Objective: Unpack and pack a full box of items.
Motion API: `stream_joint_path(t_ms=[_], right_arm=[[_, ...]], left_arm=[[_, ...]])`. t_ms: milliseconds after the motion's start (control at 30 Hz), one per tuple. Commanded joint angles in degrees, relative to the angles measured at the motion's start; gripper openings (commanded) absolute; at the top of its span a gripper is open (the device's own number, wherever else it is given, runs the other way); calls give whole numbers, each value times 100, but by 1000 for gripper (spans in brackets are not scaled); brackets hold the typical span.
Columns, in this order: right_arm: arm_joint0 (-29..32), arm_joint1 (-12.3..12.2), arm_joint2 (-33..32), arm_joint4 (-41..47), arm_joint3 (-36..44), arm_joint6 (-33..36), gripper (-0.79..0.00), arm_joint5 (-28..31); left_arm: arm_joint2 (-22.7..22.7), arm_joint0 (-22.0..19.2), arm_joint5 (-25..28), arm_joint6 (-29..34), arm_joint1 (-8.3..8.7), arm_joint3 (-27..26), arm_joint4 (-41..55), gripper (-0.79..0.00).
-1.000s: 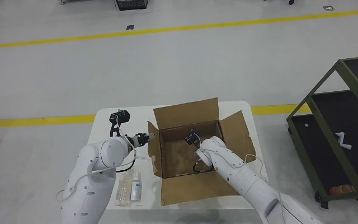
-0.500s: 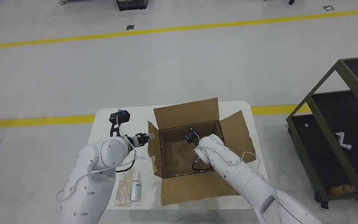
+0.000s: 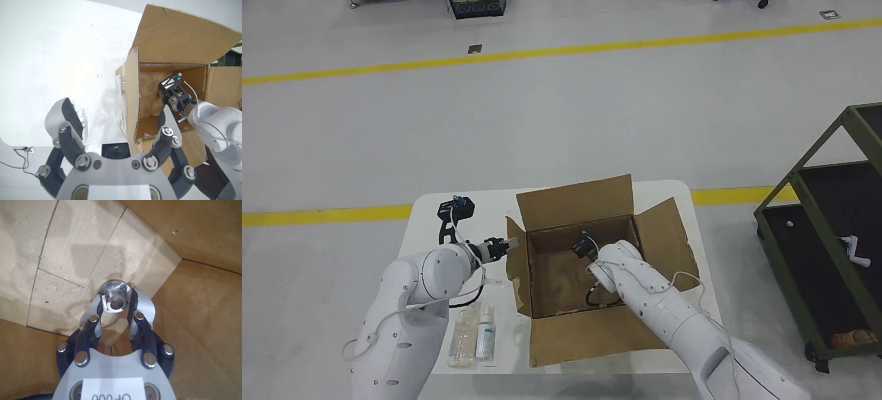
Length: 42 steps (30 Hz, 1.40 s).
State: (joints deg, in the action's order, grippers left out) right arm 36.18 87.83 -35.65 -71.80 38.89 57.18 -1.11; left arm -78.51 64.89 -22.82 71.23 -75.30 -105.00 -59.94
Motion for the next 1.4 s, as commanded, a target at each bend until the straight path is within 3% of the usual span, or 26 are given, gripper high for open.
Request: stream_joint_path(t_ms=[0,300,433,933,1367], right_arm=[[-7,19,-8,0,-42,-13,-453,13],[-37,105,-55,-5,-220,-82,-616,84],[-32,137,-81,2,-258,-131,-785,116],[136,127,-379,274,148,-620,-785,630],[334,-14,-729,52,802,-682,-785,437]], left_arm=[[0,0,0,0,0,0,0,0],[0,0,0,0,0,0,0,0],[0,0,0,0,0,0,0,0],[0,0,0,0,0,0,0,0],[0,0,0,0,0,0,0,0]])
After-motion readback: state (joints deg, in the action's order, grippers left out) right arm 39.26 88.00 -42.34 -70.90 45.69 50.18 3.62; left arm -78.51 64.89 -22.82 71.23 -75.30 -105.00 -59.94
